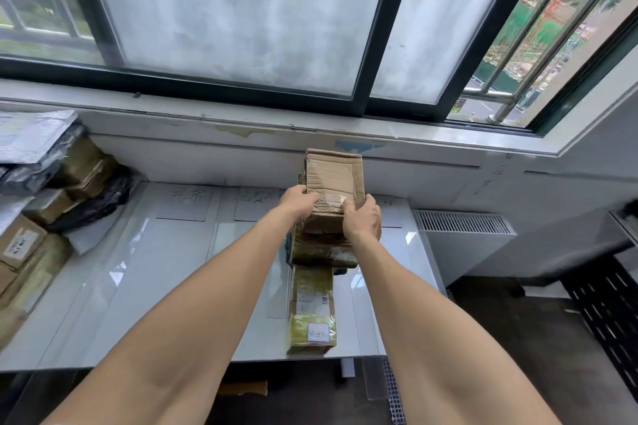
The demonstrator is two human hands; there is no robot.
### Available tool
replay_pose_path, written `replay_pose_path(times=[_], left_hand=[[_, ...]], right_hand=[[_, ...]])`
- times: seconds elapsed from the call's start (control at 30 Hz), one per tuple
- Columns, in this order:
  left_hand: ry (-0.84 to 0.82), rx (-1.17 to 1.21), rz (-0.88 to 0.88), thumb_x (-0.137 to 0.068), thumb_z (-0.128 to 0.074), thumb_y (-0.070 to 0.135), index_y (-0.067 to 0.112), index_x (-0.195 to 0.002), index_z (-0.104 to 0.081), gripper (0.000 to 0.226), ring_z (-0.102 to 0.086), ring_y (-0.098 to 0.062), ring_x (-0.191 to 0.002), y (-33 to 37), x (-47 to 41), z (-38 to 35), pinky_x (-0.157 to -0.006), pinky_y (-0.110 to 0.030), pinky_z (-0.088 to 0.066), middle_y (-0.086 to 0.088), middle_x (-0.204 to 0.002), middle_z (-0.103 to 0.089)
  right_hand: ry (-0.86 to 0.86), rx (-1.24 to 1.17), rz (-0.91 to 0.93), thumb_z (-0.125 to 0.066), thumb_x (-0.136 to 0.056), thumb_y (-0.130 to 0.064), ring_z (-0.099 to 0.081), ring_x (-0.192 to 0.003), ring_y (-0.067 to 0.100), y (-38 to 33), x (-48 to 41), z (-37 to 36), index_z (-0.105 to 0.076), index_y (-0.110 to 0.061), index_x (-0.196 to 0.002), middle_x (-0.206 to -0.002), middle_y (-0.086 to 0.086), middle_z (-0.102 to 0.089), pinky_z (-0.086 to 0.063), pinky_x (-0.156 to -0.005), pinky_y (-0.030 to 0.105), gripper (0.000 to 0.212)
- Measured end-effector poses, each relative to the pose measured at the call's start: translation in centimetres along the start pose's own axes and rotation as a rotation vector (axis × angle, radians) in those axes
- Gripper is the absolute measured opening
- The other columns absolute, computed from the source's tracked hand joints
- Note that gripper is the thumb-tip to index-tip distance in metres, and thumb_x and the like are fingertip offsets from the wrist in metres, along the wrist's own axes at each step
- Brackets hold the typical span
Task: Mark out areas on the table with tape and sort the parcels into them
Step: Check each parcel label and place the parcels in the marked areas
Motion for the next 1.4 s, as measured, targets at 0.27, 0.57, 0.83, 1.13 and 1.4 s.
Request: replay_pose_path(times=[0.27, 0.57, 0.83, 1.13, 1.4], left_hand=[[-0.014, 0.081, -0.028, -0.096, -0.051, 0.021, 0.014, -0.127, -0.059, 0.033, -0.06, -0.025, -0.11, -0.3, 0.0, 0.0, -0.099, -0.04, -0.048, -0.007, -0.122, -0.064], [0.025, 0.397, -0.093, -0.097, -0.055, 0.019, 0.019, -0.102, -0.068, 0.014, -0.064, -0.028, -0.099, 1.3, 0.9, 1.4, -0.076, -0.038, -0.055, -0.014, -0.11, -0.069], [-0.152, 0.555, -0.021, -0.084, -0.075, 0.023, 0.013, -0.136, -0.045, 0.061, -0.07, -0.029, -0.094, 3.9, 3.3, -1.1, -0.081, -0.051, -0.058, -0.015, -0.116, -0.066], [-0.352, 0.4, -0.093, -0.088, -0.069, 0.013, 0.02, -0.136, -0.051, 0.052, -0.066, -0.025, -0.106, 6.1, 7.0, -7.9, -0.087, -0.049, -0.055, -0.005, -0.122, -0.067], [-0.515, 0.388, -0.011, -0.094, -0.063, 0.026, 0.021, -0.13, -0.06, 0.036, -0.066, -0.029, -0.107, 5.8, 9.8, -14.7, -0.084, -0.055, -0.055, -0.006, -0.121, -0.067]], right_hand=[[0.006, -0.017, -0.014, -0.051, -0.099, -0.036, -0.052, -0.122, 0.03, -0.7, 0.1, -0.3, -0.043, -0.009, -0.14, -0.136, 0.011, -0.054, -0.043, -0.098, 0.037, 0.05], [0.146, -0.581, -0.386, -0.046, -0.093, -0.003, -0.059, -0.092, 0.026, 2.1, 0.0, 1.5, -0.061, -0.017, -0.11, -0.116, 0.011, -0.066, -0.053, -0.084, 0.033, 0.026], [-0.127, -0.852, -0.437, -0.057, -0.093, -0.002, -0.064, -0.085, 0.02, 3.3, 2.0, 3.3, -0.062, -0.015, -0.122, -0.114, 0.013, -0.069, -0.056, -0.069, 0.034, 0.032], [-0.31, -0.843, -0.179, -0.043, -0.093, -0.065, -0.072, -0.099, 0.024, 4.2, 2.8, 7.8, -0.071, -0.023, -0.112, -0.105, 0.003, -0.076, -0.056, -0.081, 0.037, 0.054], [-0.132, -0.604, -0.074, -0.079, -0.08, -0.041, -0.073, -0.089, 0.021, 9.4, 3.4, 15.1, -0.066, -0.014, -0.105, -0.1, 0.006, -0.075, -0.06, -0.068, 0.035, 0.039]])
Point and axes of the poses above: each hand's wrist, its own x-axis away from the middle knuckle, its own z-axis out of the back of the hand, y = z × x, the point moved 7 cm from there along -x, towards the middle knuckle
